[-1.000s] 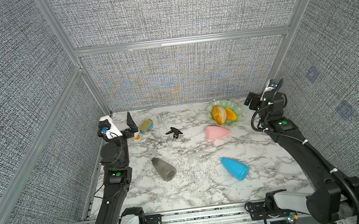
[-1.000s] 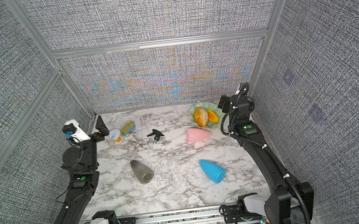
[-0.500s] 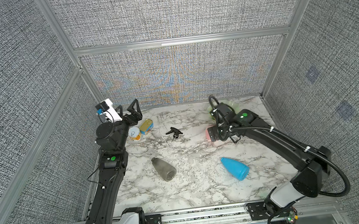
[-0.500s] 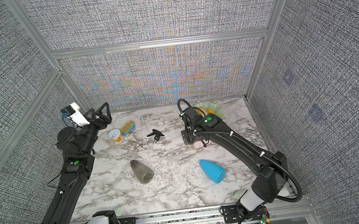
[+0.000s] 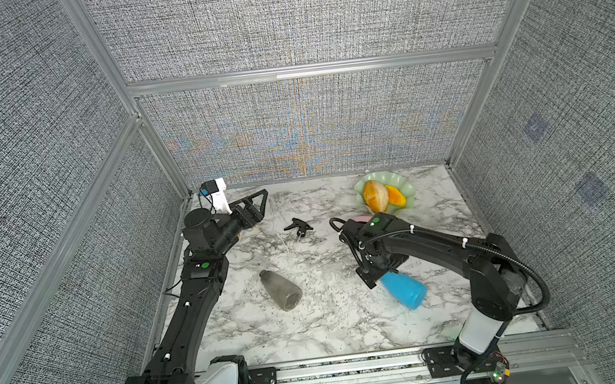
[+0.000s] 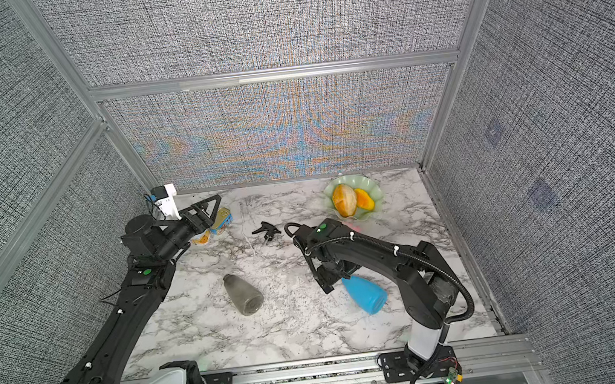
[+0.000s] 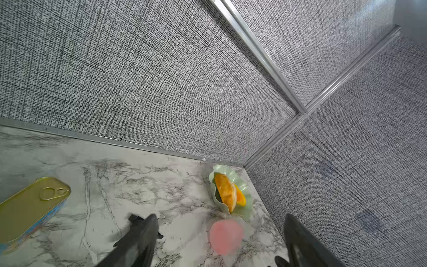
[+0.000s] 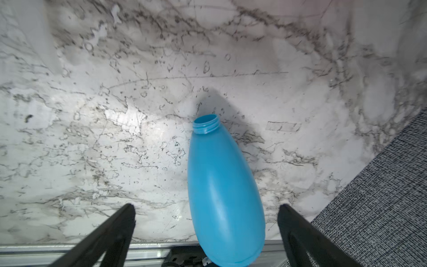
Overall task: Attach spray nozzles to spray bottles
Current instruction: Pick up the spray bottle from the center of the board.
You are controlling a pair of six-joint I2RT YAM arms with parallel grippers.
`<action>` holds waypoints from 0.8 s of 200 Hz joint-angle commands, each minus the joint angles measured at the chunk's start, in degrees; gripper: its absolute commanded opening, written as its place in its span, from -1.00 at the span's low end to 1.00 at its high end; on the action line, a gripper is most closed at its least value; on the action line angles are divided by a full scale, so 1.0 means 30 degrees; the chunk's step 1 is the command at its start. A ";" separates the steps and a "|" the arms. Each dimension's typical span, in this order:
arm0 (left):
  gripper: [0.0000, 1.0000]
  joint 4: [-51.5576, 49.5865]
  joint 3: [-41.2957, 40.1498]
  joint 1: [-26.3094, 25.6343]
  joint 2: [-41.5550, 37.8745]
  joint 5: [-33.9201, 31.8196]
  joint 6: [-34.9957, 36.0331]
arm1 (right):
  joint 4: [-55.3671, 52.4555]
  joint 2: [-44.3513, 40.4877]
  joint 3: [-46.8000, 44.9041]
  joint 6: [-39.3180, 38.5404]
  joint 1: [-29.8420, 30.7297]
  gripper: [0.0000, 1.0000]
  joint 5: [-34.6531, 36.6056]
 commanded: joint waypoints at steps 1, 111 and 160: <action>0.70 0.0879 0.0019 -0.0010 0.0012 0.0601 -0.0310 | 0.1123 -0.0060 -0.0875 0.0092 -0.0792 0.98 -0.1197; 0.70 0.1260 -0.0176 -0.0030 0.0230 0.0804 -0.0600 | 0.2519 -0.0685 -0.3212 0.0429 -0.2701 0.98 -0.2095; 0.70 0.1273 -0.0203 -0.0030 0.0398 0.0786 -0.0615 | 0.2844 -0.1003 -0.4066 0.0895 -0.3459 0.98 -0.2117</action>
